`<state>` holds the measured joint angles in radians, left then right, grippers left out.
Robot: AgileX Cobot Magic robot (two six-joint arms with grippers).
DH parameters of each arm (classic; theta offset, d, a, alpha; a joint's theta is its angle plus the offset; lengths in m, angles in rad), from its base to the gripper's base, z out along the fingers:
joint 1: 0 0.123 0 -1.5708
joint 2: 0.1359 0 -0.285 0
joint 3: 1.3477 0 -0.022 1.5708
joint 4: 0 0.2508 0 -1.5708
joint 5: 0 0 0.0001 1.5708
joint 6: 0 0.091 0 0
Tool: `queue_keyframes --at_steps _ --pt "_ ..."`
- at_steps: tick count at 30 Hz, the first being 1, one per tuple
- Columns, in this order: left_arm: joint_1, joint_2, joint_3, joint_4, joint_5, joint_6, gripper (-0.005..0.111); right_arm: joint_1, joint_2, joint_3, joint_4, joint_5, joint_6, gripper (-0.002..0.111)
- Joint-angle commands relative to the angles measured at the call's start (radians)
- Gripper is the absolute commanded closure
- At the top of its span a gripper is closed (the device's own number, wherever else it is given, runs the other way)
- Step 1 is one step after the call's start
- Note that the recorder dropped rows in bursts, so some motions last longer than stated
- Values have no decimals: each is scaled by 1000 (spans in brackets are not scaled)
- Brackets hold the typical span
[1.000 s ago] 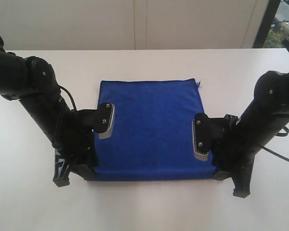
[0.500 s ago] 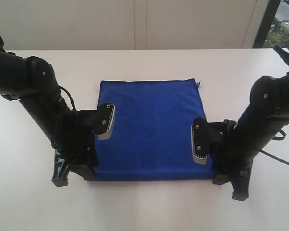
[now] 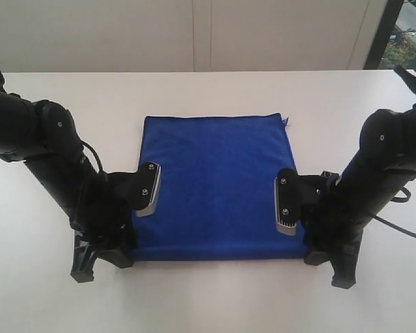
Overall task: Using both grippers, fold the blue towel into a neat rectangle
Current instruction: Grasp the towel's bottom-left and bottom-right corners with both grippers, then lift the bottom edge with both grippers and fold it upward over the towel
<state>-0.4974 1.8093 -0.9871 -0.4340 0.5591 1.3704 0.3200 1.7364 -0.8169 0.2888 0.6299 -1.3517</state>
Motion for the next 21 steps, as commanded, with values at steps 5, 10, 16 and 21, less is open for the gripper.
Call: queue_keyframes --at_steps 5,10,16,21 --pt "-3 -4 9 -14 -9 -5 83 -2 1 3 6 0 -13 80" --pt "-3 -4 9 -14 20 -7 106 -2 1 3 6 4 -13 93" --pt "-3 -6 9 -14 75 -14 107 -2 -15 3 6 45 -13 106" --pt "-3 -6 7 -14 178 -83 107 -2 -86 3 15 144 -13 106"
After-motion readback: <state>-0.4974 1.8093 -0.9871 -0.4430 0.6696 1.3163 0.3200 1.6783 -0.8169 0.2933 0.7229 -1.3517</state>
